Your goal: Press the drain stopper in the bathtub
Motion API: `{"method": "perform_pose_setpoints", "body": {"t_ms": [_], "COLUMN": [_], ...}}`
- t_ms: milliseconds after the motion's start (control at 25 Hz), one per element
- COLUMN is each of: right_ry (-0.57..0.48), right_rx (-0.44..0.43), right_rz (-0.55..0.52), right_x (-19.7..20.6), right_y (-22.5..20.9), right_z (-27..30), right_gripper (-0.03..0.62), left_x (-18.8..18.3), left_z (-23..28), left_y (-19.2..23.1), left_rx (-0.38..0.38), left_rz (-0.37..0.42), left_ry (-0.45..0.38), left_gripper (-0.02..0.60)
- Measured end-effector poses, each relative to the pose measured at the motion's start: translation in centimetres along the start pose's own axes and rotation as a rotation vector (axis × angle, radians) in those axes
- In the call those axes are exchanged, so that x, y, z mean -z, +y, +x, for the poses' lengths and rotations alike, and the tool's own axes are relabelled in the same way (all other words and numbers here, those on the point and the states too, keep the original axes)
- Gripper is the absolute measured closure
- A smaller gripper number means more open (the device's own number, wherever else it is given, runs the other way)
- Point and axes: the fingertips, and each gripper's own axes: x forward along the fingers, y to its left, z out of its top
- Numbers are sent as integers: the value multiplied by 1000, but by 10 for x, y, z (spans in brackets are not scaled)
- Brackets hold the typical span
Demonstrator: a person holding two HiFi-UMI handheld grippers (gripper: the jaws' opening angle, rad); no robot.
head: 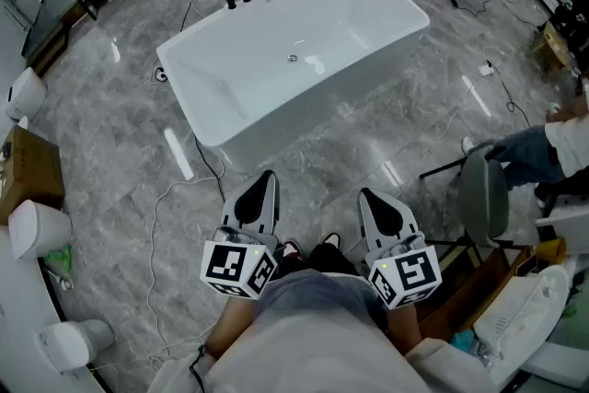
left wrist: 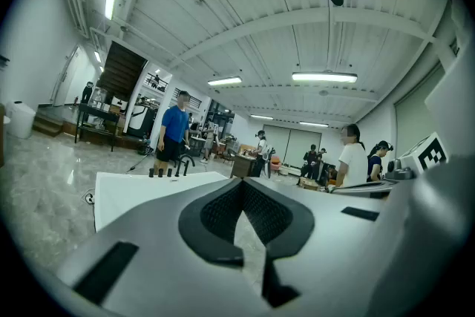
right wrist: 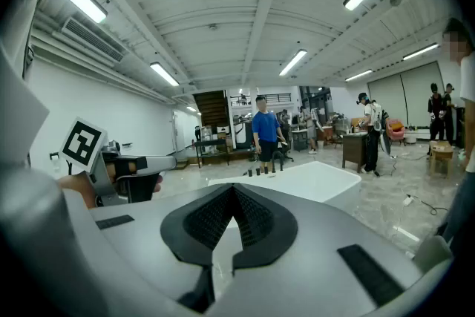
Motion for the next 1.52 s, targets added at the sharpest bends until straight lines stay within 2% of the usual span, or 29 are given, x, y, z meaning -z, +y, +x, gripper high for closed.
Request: {"method": "perform_pose_setpoints", "body": {"t_ms": [120, 320, 920, 1520], "right_ry": [55, 39, 16, -13], "right_rx": [5, 10, -3, -1], "right_rz": [46, 36, 37, 50], "right_x": [12, 7, 1, 8], "right_y": [9, -2, -35, -108], "right_z": [-27, -33, -37, -49], "right_gripper": [579, 579, 579, 579], "left_x": [11, 6, 15, 25], "left_z": [-26, -17, 9, 61], "left_y": [-12, -23, -54, -91], "left_rx": [-18, -5, -8, -28], "left_rz": [-35, -23, 10, 29], "left_ry": [58, 43, 75, 71], "left_gripper": [575, 575, 575, 575]}}
